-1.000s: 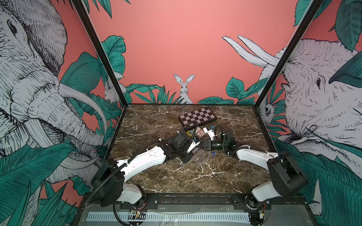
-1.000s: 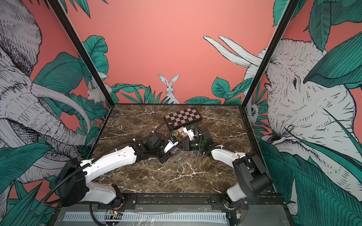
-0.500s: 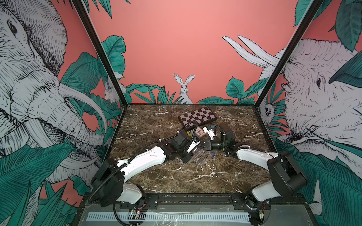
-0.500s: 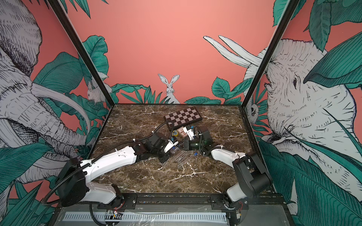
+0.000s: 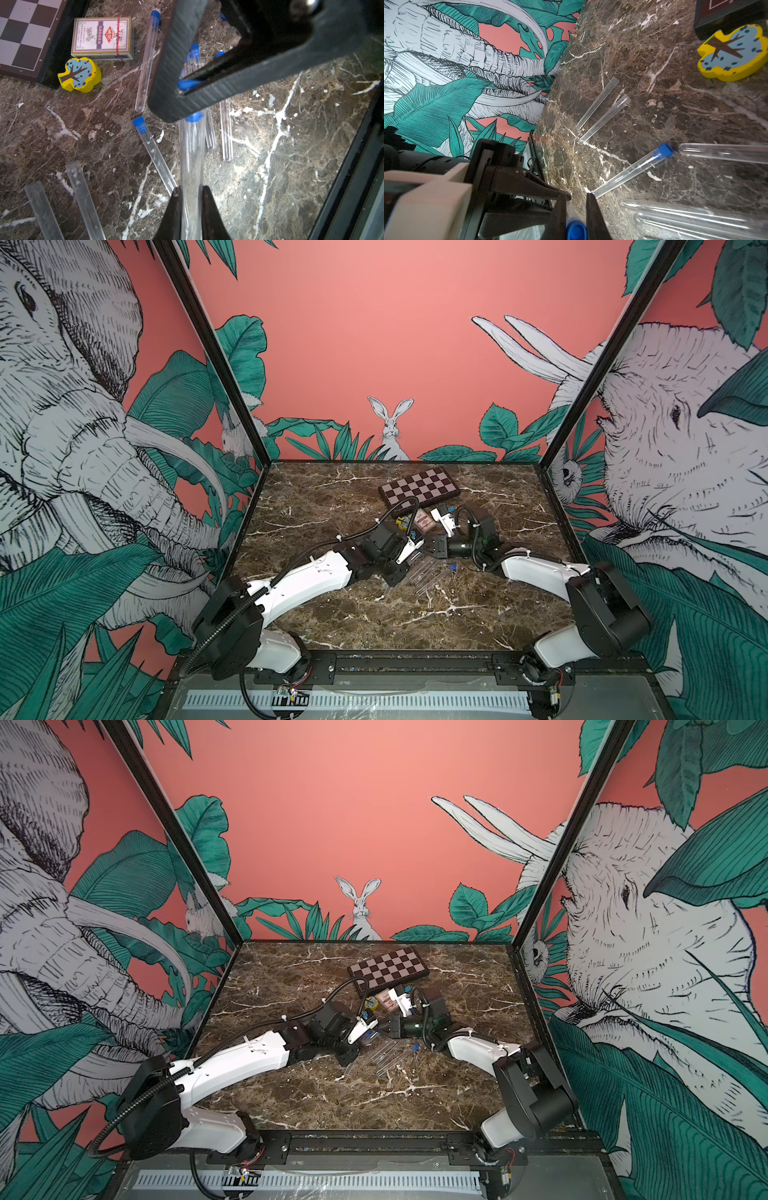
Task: Remove stoppers from test tubes
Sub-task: Open the stopper on the test tube.
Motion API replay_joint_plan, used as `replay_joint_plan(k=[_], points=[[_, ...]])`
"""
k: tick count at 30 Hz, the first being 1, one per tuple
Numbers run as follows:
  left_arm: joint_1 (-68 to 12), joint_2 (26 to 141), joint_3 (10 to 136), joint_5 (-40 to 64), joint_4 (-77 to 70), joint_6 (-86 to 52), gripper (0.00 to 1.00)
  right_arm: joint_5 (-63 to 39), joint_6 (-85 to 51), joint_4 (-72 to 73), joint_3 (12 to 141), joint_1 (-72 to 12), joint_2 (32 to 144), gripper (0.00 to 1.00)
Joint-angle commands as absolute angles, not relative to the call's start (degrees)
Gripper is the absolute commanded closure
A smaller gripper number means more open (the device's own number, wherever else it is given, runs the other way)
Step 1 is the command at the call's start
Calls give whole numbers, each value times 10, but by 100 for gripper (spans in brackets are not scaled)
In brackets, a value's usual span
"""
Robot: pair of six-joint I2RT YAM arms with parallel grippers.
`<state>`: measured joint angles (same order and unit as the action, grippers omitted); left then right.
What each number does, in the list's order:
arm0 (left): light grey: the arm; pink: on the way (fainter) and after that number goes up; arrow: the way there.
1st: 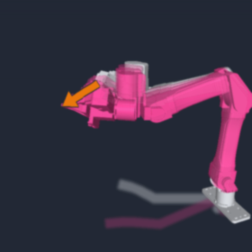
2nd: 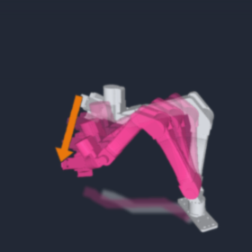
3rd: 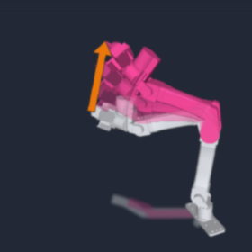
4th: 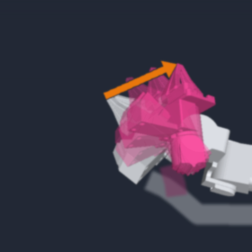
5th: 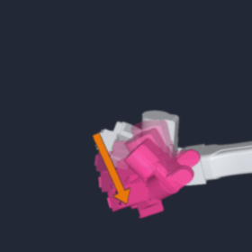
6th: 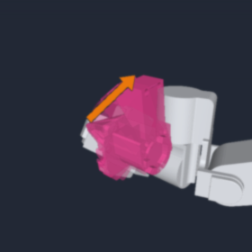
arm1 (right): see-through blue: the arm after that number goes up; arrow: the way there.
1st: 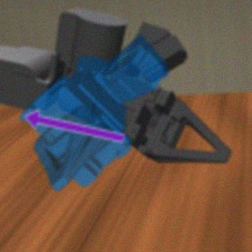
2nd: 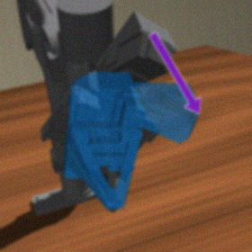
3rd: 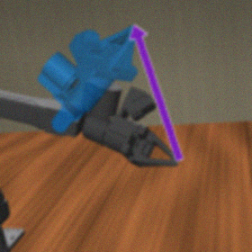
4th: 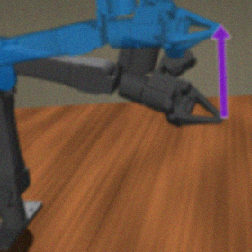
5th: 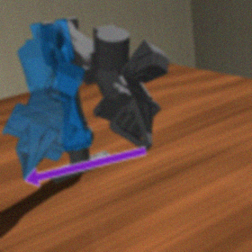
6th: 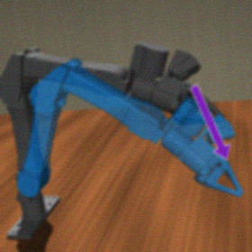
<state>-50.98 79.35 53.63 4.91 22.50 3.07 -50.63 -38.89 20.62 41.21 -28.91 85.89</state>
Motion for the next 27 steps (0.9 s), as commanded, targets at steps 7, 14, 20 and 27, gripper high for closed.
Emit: replay_joint_plan(k=[7,14,20,27], points=[[-512,776,535,27,237,36,92,-530,-401,256,406,-293,869,91],[-512,783,541,16,239,36,92,-534,-395,257,403,-291,870,92],[-512,783,548,16,239,38,92,-532,-376,226,407,-292,872,77],[-512,784,548,13,238,40,92,-533,-372,217,407,-292,866,78]])
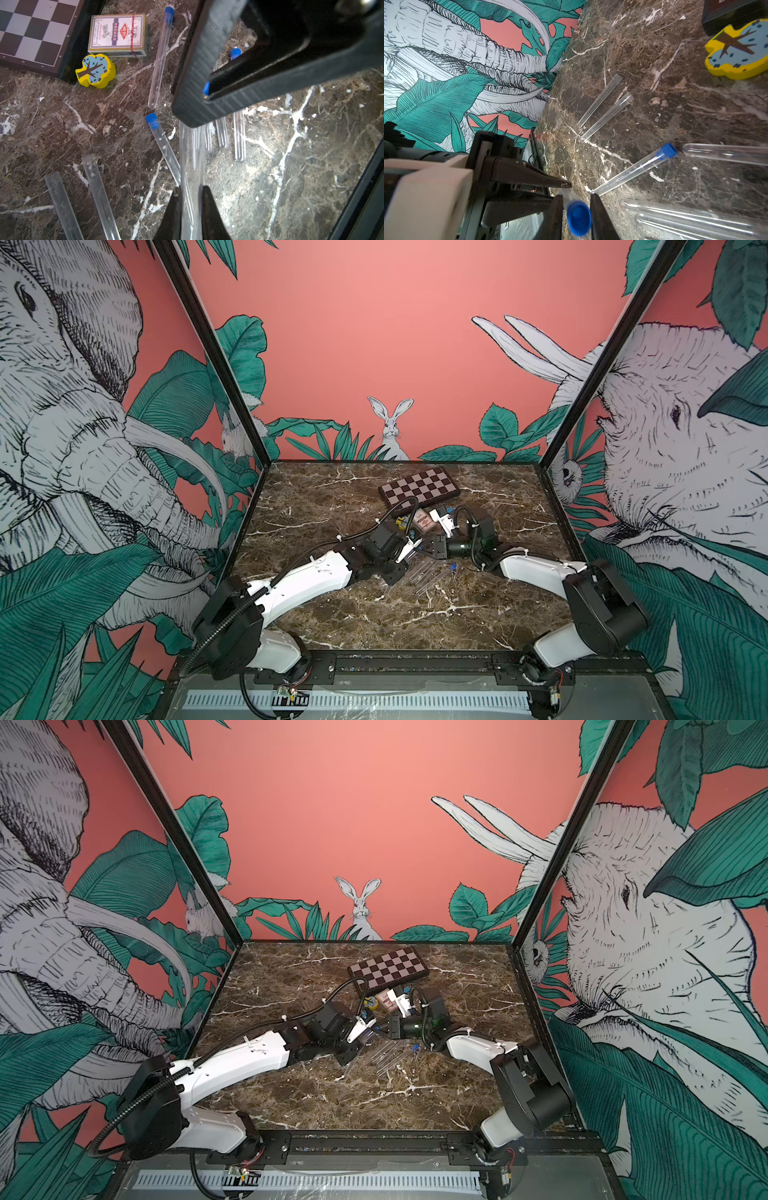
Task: Remove stoppers from test tubes
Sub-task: Open the stopper on the test tube.
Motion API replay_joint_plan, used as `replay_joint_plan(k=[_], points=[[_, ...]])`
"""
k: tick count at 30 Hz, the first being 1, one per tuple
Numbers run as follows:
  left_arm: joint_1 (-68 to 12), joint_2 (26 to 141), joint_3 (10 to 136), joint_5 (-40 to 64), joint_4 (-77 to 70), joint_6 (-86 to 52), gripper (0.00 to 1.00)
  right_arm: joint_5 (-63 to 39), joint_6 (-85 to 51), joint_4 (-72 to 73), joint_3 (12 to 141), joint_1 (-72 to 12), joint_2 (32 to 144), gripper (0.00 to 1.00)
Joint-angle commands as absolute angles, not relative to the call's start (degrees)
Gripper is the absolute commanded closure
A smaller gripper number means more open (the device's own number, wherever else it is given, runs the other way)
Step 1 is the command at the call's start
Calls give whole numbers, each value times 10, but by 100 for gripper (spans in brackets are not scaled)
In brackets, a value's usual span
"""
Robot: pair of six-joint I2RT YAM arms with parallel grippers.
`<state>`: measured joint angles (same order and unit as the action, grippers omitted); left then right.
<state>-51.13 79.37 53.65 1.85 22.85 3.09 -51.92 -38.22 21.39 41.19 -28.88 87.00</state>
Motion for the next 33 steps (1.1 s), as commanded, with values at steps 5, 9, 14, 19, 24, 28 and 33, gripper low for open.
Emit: replay_joint_plan(k=[5,9,14,19,24,28,33], points=[[-512,784,547,13,238,42,92,-532,-374,217,411,-292,869,82],[-512,782,545,12,241,44,92,-532,-376,218,414,-292,869,84],[-512,782,545,10,243,45,92,-530,-371,210,414,-292,864,78],[-512,781,546,10,244,47,92,-526,-366,205,415,-292,868,74],[-512,786,546,12,246,46,92,-517,-374,219,412,-292,862,71],[-512,786,545,13,244,46,92,-518,-375,221,414,-291,862,73],[-512,787,544,19,243,47,92,-518,-382,232,411,-292,868,75]])
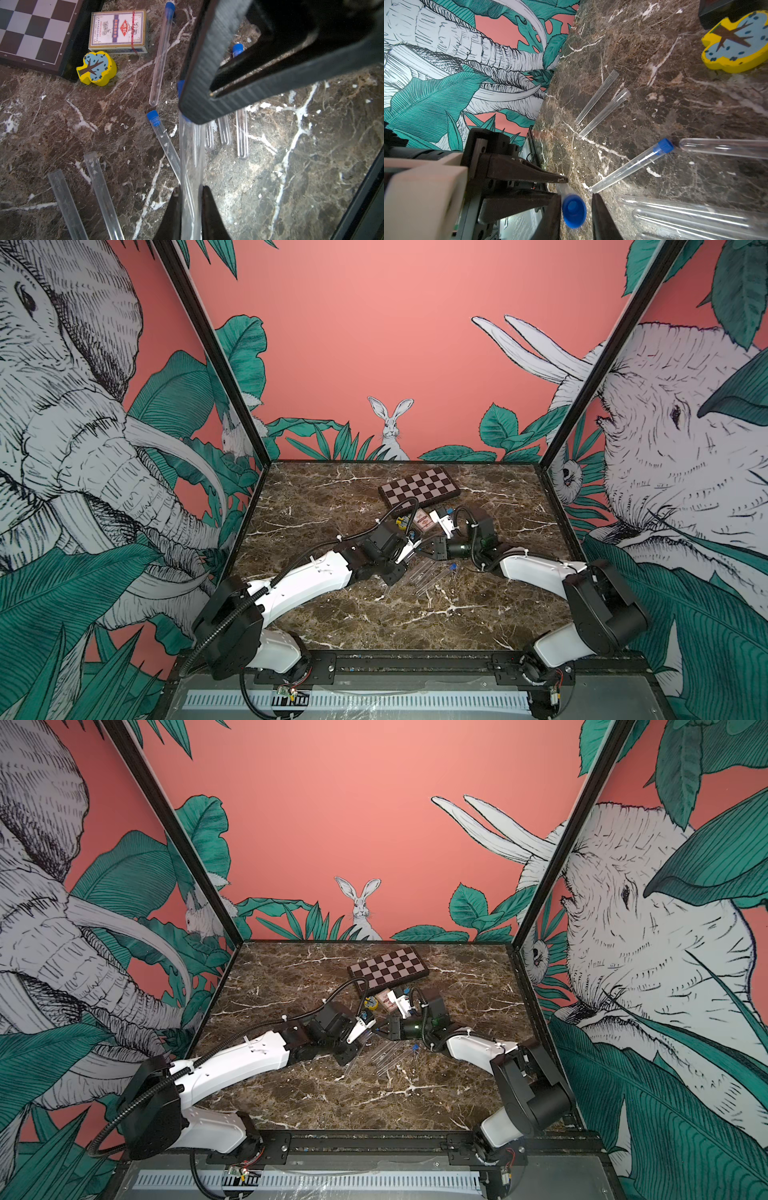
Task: Remove stoppers from test tubes
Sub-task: Open the stopper on the test tube.
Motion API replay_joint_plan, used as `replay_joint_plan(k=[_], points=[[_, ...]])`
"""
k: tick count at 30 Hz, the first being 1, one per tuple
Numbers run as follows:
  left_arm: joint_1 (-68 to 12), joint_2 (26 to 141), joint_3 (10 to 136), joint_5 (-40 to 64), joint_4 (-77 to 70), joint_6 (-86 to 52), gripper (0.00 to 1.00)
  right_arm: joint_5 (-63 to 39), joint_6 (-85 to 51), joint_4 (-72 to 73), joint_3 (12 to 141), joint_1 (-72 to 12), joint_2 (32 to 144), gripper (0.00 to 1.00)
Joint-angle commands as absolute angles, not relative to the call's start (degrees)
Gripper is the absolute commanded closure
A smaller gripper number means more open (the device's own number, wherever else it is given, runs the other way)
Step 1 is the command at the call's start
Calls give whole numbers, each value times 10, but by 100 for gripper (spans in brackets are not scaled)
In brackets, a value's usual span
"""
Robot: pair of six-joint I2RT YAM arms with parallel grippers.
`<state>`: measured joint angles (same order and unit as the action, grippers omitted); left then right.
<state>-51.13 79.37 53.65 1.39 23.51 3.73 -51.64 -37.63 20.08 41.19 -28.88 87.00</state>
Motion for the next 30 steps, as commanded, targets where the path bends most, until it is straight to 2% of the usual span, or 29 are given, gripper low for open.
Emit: replay_joint_plan(k=[1,8,13,30], points=[[-512,787,543,20,243,47,92,-518,-387,238,410,-292,869,74],[-512,785,539,23,242,47,92,-521,-395,251,414,-291,869,73],[-512,785,538,22,240,46,92,-522,-395,248,414,-292,874,77],[-512,783,538,19,240,44,92,-526,-382,234,414,-292,874,81]])
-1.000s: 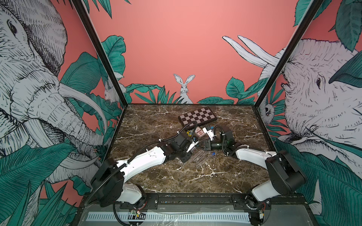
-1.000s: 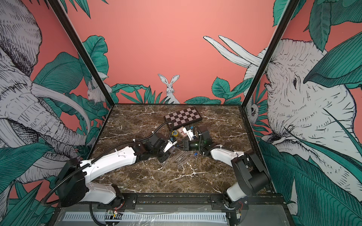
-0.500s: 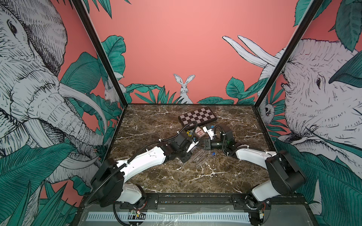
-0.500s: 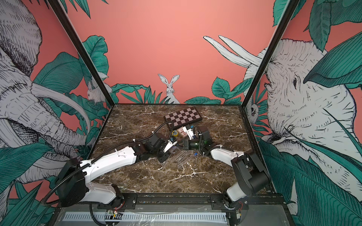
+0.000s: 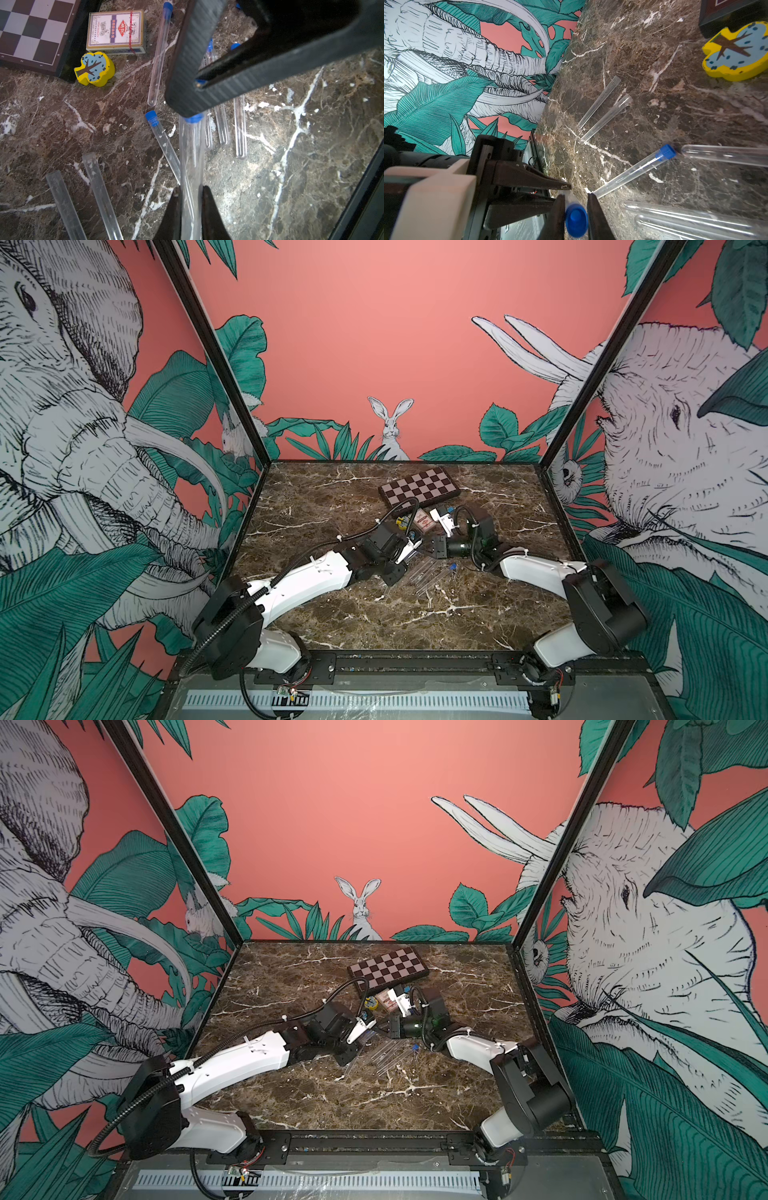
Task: Remove stoppers from test tubes
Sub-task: Open the stopper on the test tube.
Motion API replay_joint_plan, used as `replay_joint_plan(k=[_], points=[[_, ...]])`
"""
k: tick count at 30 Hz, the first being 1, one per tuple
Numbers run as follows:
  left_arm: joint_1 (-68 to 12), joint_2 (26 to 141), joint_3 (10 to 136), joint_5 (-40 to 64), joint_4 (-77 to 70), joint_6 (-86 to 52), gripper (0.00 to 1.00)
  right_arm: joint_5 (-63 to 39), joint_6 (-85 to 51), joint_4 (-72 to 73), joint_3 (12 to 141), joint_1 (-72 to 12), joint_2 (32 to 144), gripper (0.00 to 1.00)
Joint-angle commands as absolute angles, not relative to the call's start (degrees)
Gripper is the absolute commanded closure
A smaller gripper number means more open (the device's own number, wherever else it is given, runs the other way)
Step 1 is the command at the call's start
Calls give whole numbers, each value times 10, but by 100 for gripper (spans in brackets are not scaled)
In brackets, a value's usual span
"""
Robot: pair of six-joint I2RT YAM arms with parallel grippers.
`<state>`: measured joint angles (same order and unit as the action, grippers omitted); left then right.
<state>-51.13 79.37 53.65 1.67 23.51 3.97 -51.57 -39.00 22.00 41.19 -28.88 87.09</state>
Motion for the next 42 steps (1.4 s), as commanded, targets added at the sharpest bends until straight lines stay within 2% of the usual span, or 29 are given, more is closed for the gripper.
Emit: replay_joint_plan(k=[1,10,23,29,32,42], points=[[-512,783,538,19,240,44,92,-525,-383,234,414,-292,875,80],[-512,784,541,18,240,47,92,-528,-371,216,418,-292,874,80],[-512,783,545,15,243,50,92,-529,-365,205,423,-292,873,86],[-512,784,546,15,243,49,92,-528,-363,201,421,-292,873,78],[-512,785,548,15,243,51,92,-529,-364,203,421,-292,875,78],[-512,788,547,15,243,49,92,-532,-366,211,418,-292,877,85]])
